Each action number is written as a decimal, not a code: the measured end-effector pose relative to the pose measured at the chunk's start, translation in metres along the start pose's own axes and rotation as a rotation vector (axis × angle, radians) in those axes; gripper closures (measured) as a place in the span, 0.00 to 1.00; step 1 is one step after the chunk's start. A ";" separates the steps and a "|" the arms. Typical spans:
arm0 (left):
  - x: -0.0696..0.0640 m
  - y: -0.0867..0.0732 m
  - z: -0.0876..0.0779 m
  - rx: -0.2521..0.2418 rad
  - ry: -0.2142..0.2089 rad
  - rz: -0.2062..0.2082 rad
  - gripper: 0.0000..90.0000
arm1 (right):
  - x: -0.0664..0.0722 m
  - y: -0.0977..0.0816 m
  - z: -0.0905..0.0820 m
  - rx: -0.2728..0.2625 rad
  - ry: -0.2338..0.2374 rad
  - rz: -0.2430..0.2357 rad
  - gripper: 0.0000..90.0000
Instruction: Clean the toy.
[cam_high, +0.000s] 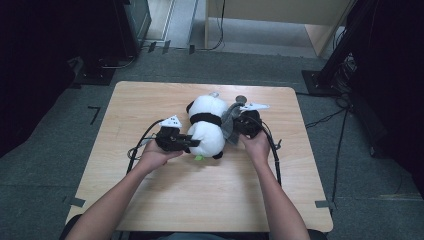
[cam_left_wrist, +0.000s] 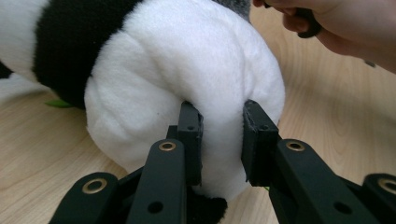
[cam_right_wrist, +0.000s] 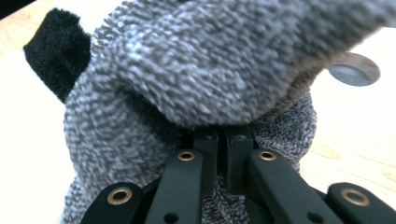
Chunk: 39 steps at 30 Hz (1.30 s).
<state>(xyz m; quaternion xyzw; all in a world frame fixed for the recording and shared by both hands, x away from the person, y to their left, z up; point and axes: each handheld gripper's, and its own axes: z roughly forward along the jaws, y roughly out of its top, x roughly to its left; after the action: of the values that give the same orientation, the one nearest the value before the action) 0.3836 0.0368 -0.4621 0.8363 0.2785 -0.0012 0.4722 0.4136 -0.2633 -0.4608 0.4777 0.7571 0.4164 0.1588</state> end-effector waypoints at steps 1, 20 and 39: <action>-0.001 0.001 0.000 -0.005 0.017 -0.009 0.82 | -0.001 0.000 -0.003 -0.008 -0.003 0.006 0.97; -0.029 0.005 0.021 -0.032 0.079 -0.045 0.76 | 0.042 -0.010 -0.074 -0.068 0.177 -0.051 0.97; -0.007 0.011 -0.003 -0.038 0.053 0.002 0.39 | 0.031 -0.015 -0.055 -0.006 0.131 -0.045 0.97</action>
<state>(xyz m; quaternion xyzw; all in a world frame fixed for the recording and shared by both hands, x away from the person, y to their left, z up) 0.3819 0.0309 -0.4497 0.8272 0.2899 0.0268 0.4805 0.3545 -0.2662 -0.4346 0.4319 0.7752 0.4452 0.1196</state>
